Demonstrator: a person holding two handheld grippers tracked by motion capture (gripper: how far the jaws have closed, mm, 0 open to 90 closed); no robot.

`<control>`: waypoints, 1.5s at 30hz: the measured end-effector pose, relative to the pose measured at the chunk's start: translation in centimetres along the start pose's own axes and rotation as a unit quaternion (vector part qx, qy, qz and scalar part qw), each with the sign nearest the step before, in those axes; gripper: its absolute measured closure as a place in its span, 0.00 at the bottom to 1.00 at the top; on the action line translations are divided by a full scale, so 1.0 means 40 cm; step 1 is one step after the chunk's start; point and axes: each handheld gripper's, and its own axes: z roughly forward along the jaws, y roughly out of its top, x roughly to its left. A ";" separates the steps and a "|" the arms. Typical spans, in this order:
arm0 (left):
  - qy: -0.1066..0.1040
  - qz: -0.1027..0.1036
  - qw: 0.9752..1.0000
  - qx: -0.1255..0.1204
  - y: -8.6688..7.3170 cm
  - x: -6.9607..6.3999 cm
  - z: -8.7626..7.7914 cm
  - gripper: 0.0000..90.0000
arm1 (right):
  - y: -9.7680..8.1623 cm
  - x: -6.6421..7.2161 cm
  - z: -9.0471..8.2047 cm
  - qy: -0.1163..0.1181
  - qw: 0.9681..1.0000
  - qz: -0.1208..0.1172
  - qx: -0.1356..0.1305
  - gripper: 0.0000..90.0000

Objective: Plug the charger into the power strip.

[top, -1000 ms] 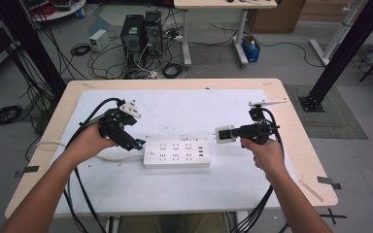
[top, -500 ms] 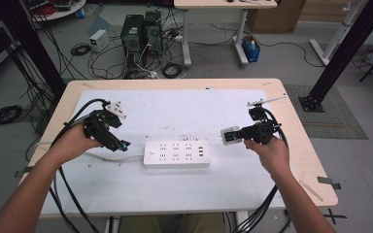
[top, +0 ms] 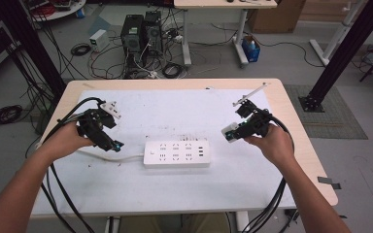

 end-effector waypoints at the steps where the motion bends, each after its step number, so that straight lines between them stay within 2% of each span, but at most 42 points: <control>1: 0.001 0.002 1.000 0.003 0.000 0.000 0.001 0.23 | 0.009 0.005 0.004 -0.002 1.000 -0.015 0.007 0.69; 4: -0.005 0.006 1.000 0.007 0.001 -0.003 0.001 0.23 | 0.035 0.017 0.011 0.001 0.998 -0.053 0.016 0.69; 6: -0.008 0.015 1.000 0.015 0.003 -0.003 -0.001 0.23 | 0.050 0.024 0.015 0.006 0.996 -0.086 0.018 0.69; 7: -0.009 0.013 1.000 0.014 0.003 -0.005 0.002 0.23 | 0.058 0.027 0.018 0.005 0.995 -0.097 0.021 0.69; 10: -0.009 0.019 1.000 0.016 0.005 -0.007 0.004 0.23 | 0.083 0.035 0.027 -0.003 0.992 -0.122 0.037 0.69; 13: -0.010 0.019 1.000 0.017 0.005 -0.009 0.004 0.23 | 0.107 0.043 0.038 -0.013 0.990 -0.133 0.052 0.69; 15: -0.006 0.027 0.999 0.023 0.007 -0.008 0.004 0.23 | 0.120 0.051 0.048 -0.022 0.986 -0.154 0.065 0.69; 17: -0.007 0.029 0.999 0.020 0.008 -0.010 0.005 0.23 | 0.130 0.059 0.059 -0.025 0.981 -0.178 0.070 0.69; 22: -0.006 0.040 0.999 0.024 0.008 -0.015 0.009 0.23 | 0.146 0.085 0.094 -0.017 0.968 -0.234 0.085 0.69; 26: -0.012 0.049 0.998 0.027 0.002 -0.017 0.014 0.23 | 0.156 0.109 0.132 -0.006 0.959 -0.266 0.101 0.69; 27: -0.013 0.052 0.998 0.026 0.000 -0.017 0.017 0.23 | 0.159 0.116 0.141 -0.005 0.958 -0.268 0.104 0.69; 30: -0.022 0.051 0.998 0.027 -0.008 -0.018 0.022 0.23 | 0.171 0.134 0.169 0.009 0.950 -0.289 0.119 0.69; 32: -0.024 0.053 0.998 0.027 -0.011 -0.019 0.024 0.23 | 0.179 0.143 0.187 0.017 0.946 -0.298 0.127 0.69; 39: -0.023 0.057 0.998 0.020 -0.021 -0.017 0.022 0.23 | 0.201 0.160 0.242 0.040 0.936 -0.317 0.149 0.69; 40: -0.024 0.059 0.998 0.019 -0.023 -0.016 0.023 0.23 | 0.204 0.162 0.249 0.042 0.934 -0.323 0.150 0.69; 44: -0.026 0.054 0.998 0.017 -0.028 -0.013 0.028 0.23 | 0.214 0.170 0.273 0.043 0.929 -0.332 0.159 0.69; 45: -0.026 0.054 0.998 0.016 -0.030 -0.012 0.029 0.23 | 0.217 0.171 0.281 0.042 0.926 -0.338 0.163 0.69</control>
